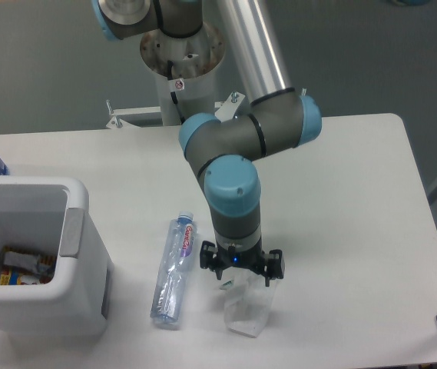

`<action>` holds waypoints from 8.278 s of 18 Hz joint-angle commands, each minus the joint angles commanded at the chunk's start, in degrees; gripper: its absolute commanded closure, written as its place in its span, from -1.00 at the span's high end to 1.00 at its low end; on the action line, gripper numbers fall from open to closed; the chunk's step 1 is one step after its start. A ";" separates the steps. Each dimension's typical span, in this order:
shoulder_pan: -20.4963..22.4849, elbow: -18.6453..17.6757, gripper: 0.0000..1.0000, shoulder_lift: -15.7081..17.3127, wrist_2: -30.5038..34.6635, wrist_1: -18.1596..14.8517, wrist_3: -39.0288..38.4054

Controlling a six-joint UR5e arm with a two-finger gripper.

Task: Place the trash in the trash can
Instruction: 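Lower the open gripper onto the crumpled clear plastic bag, then close the gripper on the plastic bag and lift it, then carry the bag over the white bin and release it inside, then move the open gripper back over the clear water bottle, then lower the gripper around the bottle's cap end and close on it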

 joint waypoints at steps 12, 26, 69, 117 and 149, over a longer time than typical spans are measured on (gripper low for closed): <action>-0.97 1.32 0.27 -2.64 2.11 0.09 -1.93; -1.14 1.85 -1.00 -1.76 1.67 0.18 -4.13; -18.44 8.70 -1.00 20.21 -15.91 0.97 -44.82; 4.22 -3.78 1.00 12.05 -16.17 0.53 -11.52; -7.38 -1.58 1.00 -3.07 -12.92 3.69 -15.21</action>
